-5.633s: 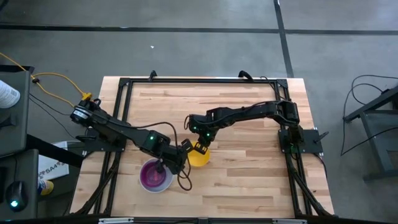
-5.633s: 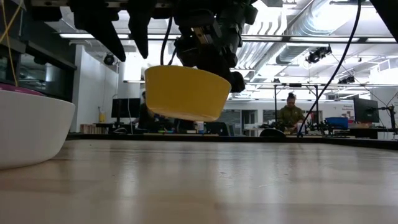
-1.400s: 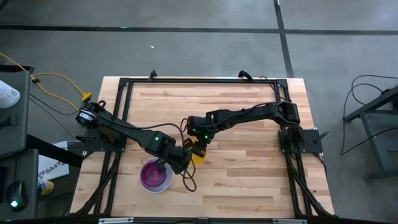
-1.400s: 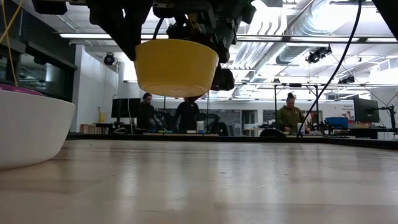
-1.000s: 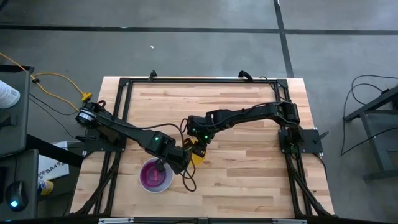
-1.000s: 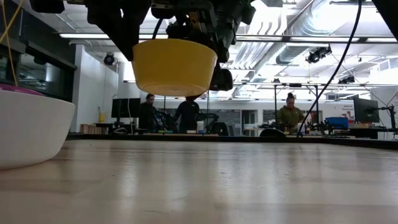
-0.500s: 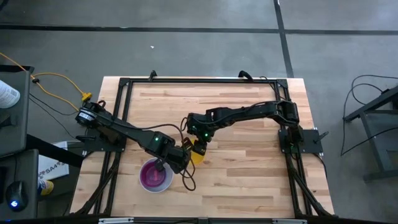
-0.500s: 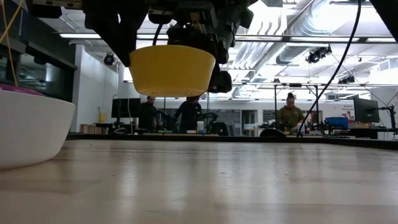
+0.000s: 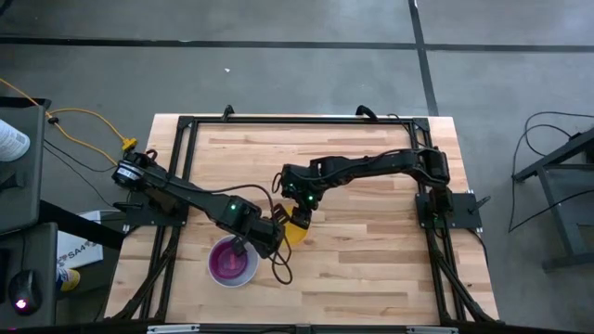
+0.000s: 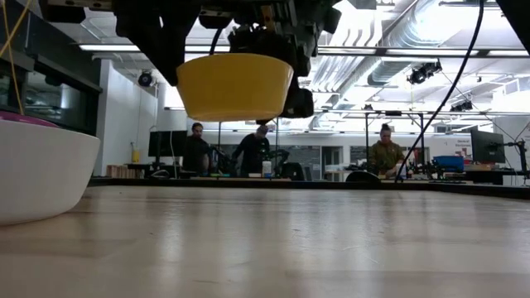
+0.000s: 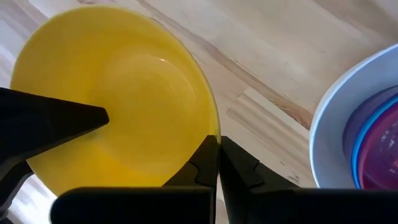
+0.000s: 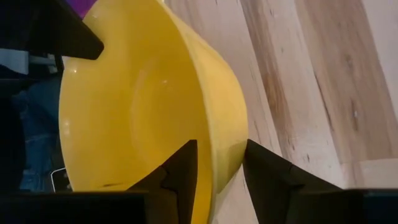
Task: Nest bowls inside each other
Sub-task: Stack the yellow bowl on the red bowl, then return to Home Position
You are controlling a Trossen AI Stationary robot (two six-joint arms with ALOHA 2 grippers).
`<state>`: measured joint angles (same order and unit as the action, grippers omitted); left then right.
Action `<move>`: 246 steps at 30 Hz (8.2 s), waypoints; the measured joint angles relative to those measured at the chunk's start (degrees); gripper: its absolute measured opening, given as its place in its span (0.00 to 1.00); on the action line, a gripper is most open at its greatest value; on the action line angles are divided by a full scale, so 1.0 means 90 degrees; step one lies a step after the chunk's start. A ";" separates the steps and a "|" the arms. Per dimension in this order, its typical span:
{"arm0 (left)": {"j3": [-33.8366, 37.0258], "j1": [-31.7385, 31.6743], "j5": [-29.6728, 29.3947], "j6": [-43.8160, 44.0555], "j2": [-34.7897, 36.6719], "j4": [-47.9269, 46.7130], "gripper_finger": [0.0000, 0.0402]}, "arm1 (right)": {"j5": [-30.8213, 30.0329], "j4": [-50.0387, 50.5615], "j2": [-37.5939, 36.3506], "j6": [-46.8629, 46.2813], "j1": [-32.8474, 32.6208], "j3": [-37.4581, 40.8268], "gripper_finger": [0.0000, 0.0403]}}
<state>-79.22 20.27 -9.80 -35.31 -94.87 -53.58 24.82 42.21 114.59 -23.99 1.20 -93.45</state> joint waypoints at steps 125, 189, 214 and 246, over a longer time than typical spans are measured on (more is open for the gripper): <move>0.1011 0.4215 -0.1266 0.6807 0.0906 -0.1444 0.00 | -0.1258 -0.0937 -0.0352 0.0121 0.0555 -0.0005 0.39; 0.1696 0.4124 -0.0836 0.6590 0.0903 0.0548 0.20 | -0.1408 -0.1248 -0.0352 -0.0498 0.0198 -0.0005 0.39; 0.1695 0.4116 -0.3076 0.6115 0.2306 -0.0757 0.17 | -0.1339 -0.1670 -0.0352 -0.0197 0.0824 -0.0005 0.39; 0.4054 0.0515 -0.2192 0.3774 0.5200 0.1832 0.17 | -0.0381 -0.1034 -0.2118 0.1428 0.1592 -0.0005 0.39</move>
<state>-42.74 24.90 -29.53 -1.34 -48.07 -37.10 21.39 32.91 95.53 -11.13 15.53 -93.49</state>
